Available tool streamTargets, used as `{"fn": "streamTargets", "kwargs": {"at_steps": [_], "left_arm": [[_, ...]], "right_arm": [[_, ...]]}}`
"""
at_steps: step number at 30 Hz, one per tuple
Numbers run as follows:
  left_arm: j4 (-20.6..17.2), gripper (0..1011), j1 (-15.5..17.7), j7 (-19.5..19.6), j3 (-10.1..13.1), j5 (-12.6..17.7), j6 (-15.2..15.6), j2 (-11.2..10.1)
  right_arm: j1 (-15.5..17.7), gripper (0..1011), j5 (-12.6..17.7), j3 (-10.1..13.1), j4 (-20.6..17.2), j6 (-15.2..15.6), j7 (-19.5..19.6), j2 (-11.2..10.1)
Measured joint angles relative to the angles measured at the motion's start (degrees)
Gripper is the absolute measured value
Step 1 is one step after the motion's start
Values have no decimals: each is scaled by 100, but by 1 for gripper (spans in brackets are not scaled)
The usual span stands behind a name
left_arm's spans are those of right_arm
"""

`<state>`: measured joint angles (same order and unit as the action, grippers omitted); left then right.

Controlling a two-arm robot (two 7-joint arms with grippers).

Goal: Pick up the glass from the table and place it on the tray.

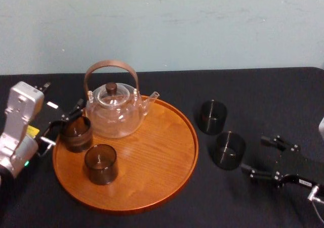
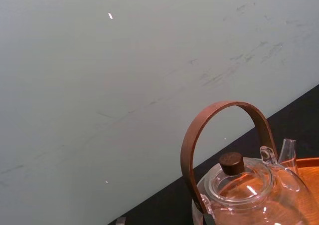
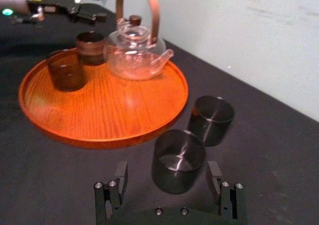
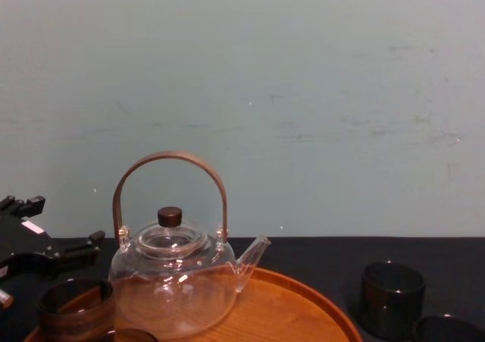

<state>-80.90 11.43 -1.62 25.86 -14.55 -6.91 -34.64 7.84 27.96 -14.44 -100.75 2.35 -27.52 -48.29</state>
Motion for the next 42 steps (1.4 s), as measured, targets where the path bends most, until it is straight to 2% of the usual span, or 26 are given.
{"fn": "streamTargets", "kwargs": {"at_steps": [8,12,21,29,42], "left_arm": [[0,1001,0,0,0,0,0,0],[0,1001,0,0,0,0,0,0],[0,1001,0,0,0,0,0,0],[0,1002,0,0,0,0,0,0],[0,1001,0,0,0,0,0,0]], "right_arm": [[-140,1002,-206,-114,153,-2,-316,66],[-211,1002,-285,-145,227,24,-355,138],[-281,1003,-345,-63,339,178,-149,389],[-280,1002,-355,25,342,248,-59,517],[-491,1002,-415,-81,523,449,-80,696]]}}
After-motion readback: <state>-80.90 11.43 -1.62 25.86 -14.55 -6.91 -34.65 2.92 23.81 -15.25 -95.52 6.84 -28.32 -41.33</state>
